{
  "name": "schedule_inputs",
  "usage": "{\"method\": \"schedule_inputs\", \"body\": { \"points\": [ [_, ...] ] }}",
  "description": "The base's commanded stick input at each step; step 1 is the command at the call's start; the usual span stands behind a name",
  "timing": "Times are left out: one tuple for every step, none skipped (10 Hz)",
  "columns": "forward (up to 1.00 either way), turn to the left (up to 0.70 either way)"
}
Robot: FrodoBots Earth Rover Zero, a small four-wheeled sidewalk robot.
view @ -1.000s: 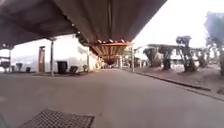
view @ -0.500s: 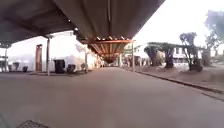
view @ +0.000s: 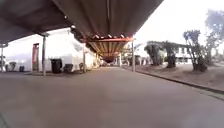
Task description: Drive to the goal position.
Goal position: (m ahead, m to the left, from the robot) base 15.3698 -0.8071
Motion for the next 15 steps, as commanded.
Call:
{"method": "schedule_inputs", "body": {
  "points": [
    [0.70, 0.00],
    [0.70, 0.00],
    [0.70, 0.00],
    [0.70, 0.00],
    [0.70, 0.00],
    [0.70, 0.00],
    [0.70, 0.00],
    [0.70, 0.00],
    [0.70, 0.00],
    [0.70, 0.00],
    [0.70, 0.00],
    [0.70, 0.00],
    [0.70, 0.00],
    [0.70, 0.00],
    [0.70, 0.00]
  ]
}}
